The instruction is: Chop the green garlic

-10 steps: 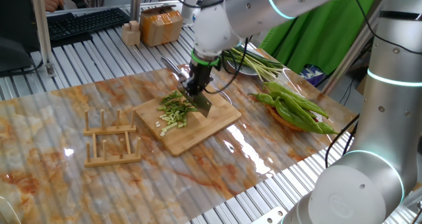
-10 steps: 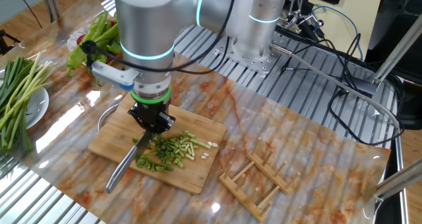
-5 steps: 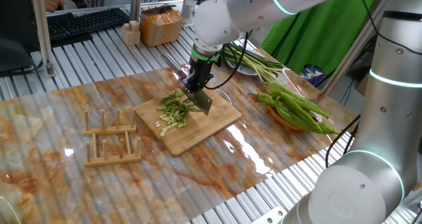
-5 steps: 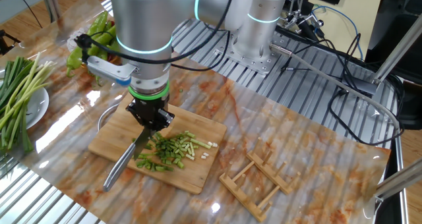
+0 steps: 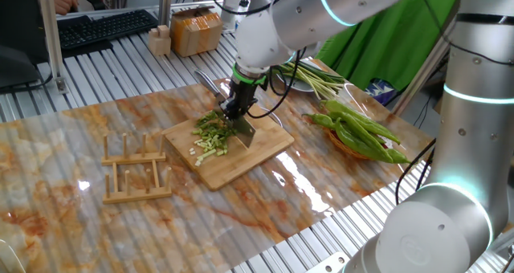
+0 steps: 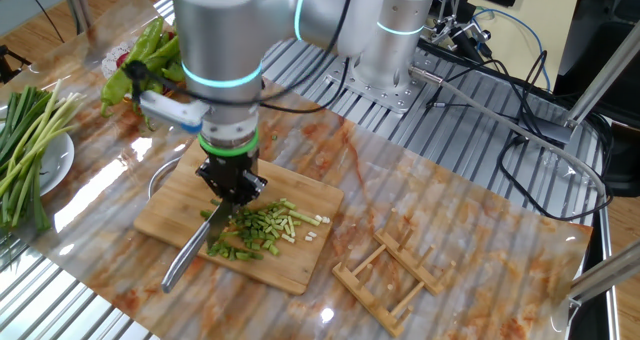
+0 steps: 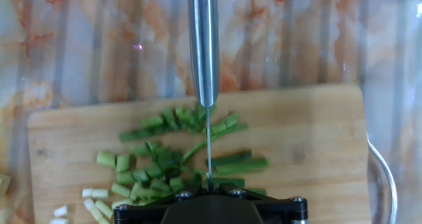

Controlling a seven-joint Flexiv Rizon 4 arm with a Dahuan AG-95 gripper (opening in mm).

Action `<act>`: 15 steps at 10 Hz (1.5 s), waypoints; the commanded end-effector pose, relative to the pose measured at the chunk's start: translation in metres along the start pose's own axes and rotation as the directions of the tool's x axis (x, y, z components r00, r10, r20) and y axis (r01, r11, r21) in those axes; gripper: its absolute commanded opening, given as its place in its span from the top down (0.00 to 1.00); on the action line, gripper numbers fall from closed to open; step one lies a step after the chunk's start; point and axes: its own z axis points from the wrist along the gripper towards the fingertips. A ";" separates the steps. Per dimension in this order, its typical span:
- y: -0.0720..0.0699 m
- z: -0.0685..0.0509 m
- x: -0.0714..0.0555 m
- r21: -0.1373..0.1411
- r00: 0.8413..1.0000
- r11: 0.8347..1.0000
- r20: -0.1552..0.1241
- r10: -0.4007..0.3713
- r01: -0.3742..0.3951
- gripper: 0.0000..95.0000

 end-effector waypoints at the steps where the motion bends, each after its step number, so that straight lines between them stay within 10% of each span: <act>1: 0.001 0.018 -0.007 0.006 1.000 1.000 -0.008 0.006 -0.006 1.00; 10: 0.004 0.011 0.000 0.011 1.000 1.000 -0.027 0.007 -0.007 1.00; 15: 0.003 -0.020 -0.002 0.012 0.997 1.000 -0.077 0.015 -0.014 1.00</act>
